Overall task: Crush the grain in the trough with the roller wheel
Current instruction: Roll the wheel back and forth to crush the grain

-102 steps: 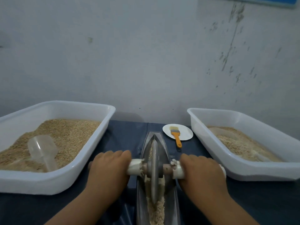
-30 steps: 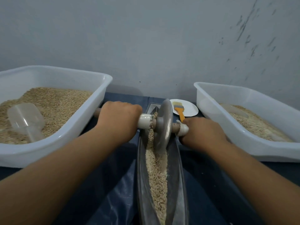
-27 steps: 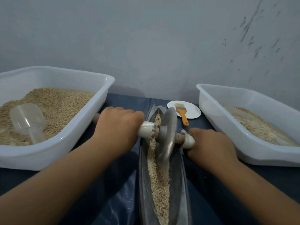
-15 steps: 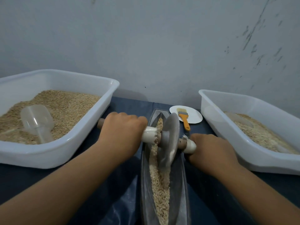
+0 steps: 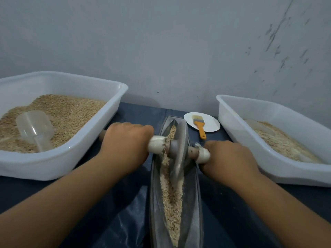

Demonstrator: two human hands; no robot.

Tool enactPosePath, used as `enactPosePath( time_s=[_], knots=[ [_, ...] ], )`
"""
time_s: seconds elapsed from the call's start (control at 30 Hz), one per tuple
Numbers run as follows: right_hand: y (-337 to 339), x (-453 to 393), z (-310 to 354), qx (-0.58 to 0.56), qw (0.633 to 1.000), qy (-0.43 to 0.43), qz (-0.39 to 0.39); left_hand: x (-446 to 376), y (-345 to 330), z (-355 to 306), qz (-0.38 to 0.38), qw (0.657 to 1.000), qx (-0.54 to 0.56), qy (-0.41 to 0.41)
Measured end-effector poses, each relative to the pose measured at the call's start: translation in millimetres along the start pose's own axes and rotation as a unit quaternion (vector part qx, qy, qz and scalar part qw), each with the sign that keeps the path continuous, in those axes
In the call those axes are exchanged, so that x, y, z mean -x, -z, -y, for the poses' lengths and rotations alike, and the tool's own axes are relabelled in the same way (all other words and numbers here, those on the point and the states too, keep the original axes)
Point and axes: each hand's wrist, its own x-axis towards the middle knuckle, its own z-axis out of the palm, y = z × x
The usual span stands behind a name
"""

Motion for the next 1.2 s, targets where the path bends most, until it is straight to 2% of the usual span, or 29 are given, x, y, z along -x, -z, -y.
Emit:
enactPosePath(
  time_s=[0.1, 0.2, 0.33, 0.37, 0.53, 0.6, 0.73, 0.8, 0.97, 1.07, 1.2],
  knots=[
    [7, -23, 5, -0.02, 0.998, -0.005, 0.052, -19, 4, 0, 0.037, 0.999, 0.005, 0.026],
    [8, -26, 6, -0.012, 0.999, -0.003, 0.035, -18, 5, 1, 0.069, 0.996, 0.035, 0.037],
    [-4, 2, 1, 0.031, 0.998, 0.018, -0.054, 13, 2, -2, 0.004, 1.0, 0.008, -0.002],
    [-5, 3, 0, 0.028, 0.998, 0.014, -0.056, 12, 3, -1, -0.005, 1.0, 0.002, -0.004],
    [8, -25, 4, -0.035, 0.997, -0.009, 0.064, -22, 5, -1, 0.053, 0.998, 0.014, 0.021],
    [9, -25, 4, -0.042, 0.997, -0.017, 0.069, -23, 6, -1, 0.059, 0.998, 0.024, 0.021],
    [-2, 10, -1, -0.01, 1.0, -0.009, 0.016, 10, 10, -5, -0.004, 0.999, -0.014, -0.048],
    [-3, 14, -1, -0.008, 1.0, -0.009, 0.002, 10, 10, -4, -0.027, 0.999, -0.022, -0.041],
    [13, -15, 6, -0.053, 0.994, -0.019, 0.089, -17, 1, -1, 0.02, 1.0, 0.01, -0.007],
    [15, -10, 8, -0.02, 0.999, -0.015, 0.047, -5, 4, 0, 0.036, 0.999, 0.033, 0.024],
    [1, 23, 11, 0.097, 0.989, 0.031, -0.107, 31, 5, -4, -0.028, 0.999, 0.04, -0.005]
  ],
)
